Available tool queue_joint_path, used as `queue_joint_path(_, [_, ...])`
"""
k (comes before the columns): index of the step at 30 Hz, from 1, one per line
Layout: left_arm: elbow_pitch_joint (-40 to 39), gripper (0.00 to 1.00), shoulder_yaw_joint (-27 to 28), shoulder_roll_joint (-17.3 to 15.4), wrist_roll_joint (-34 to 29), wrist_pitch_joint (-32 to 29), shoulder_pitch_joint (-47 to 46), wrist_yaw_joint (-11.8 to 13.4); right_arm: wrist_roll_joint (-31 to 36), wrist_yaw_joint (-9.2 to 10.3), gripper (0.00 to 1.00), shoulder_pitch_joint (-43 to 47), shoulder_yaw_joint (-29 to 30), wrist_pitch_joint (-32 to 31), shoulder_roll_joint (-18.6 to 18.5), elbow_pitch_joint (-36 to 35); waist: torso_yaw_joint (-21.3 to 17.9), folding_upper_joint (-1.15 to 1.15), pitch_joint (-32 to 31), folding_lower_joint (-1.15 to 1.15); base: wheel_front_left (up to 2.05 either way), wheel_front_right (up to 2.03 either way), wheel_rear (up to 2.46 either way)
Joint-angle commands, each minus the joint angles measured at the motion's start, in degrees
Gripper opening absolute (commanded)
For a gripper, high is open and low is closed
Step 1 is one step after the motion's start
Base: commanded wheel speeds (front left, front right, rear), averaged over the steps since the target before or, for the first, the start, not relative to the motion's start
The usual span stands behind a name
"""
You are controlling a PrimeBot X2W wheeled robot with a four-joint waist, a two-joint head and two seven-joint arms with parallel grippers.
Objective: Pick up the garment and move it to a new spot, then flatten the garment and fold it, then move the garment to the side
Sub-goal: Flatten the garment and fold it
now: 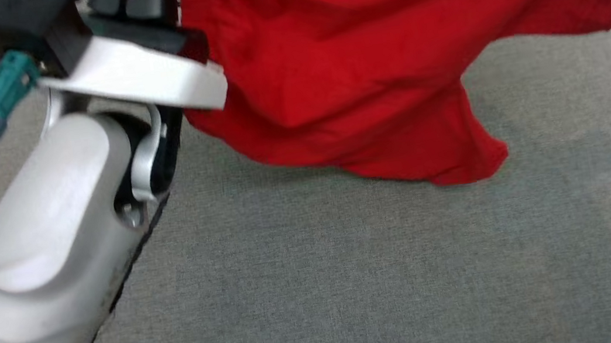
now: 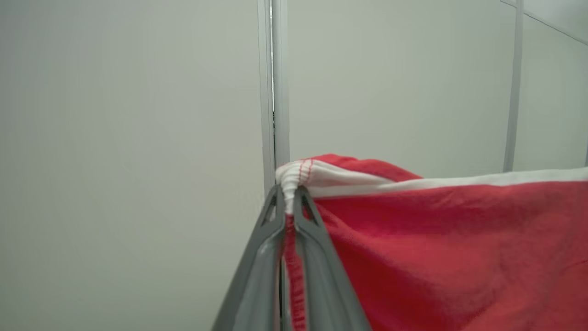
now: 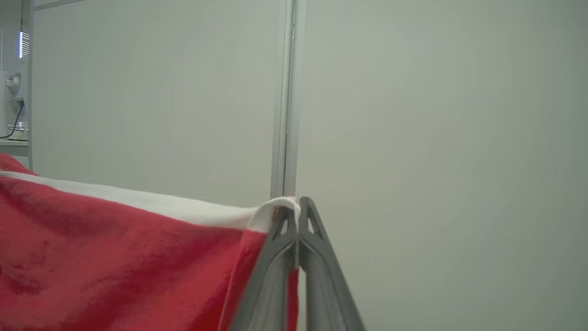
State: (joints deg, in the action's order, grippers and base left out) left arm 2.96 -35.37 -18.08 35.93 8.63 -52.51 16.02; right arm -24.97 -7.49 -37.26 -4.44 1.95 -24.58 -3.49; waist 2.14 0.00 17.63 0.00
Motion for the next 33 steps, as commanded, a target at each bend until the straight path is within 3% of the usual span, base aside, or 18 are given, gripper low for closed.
queue_joint_path(1, [3.19, 0.0, 0.66, 1.12, 0.43, 0.83, -3.87, -1.37, -1.01, 0.0, 0.0, -4.39, -1.12, 0.13, -0.75, 1.98, 0.81, 0.0, 3.65, 0.0, 0.0, 0.0, 0.0])
queue_joint_path(9, [27.99, 0.0, 5.38, 7.95, 2.81, 5.52, -22.39, -8.33, -4.82, 0.01, 0.0, -29.77, -12.19, 4.17, 0.38, 21.52, 0.75, 0.0, 6.26, 0.0, 0.0, 0.0, 0.0])
queue_joint_path(17, [46.48, 0.0, 7.0, 11.78, 2.96, 6.52, -27.33, -12.08, -5.84, 0.0, 0.0, -38.83, -23.3, 9.02, 3.58, 37.74, 0.4, 0.0, 7.27, 0.0, 0.0, 0.0, 0.0])
queue_joint_path(22, [57.16, 0.0, 6.21, 13.94, 4.27, 6.57, -22.91, -14.58, -9.86, 0.0, 0.0, -35.97, -29.71, 11.25, 7.04, 46.77, 0.09, 0.0, 8.38, 0.0, 0.0, 0.0, 0.0])
queue_joint_path(27, [61.44, 0.0, 7.57, 14.85, 5.81, 6.6, -15.06, -16.51, -16.33, 0.0, 0.0, -27.96, -34.03, 12.98, 9.53, 50.98, -0.75, 0.0, 8.6, 0.0, 0.0, 0.0, 0.0])
queue_joint_path(33, [58.2, 0.0, 9.62, 15.13, 4.99, 6.61, -4.49, -16.78, -19.96, 0.0, 0.0, -14.95, -32.4, 13.33, 9.74, 45.75, -1.49, 0.0, 8.2, 0.0, 0.0, 0.0, 0.0])
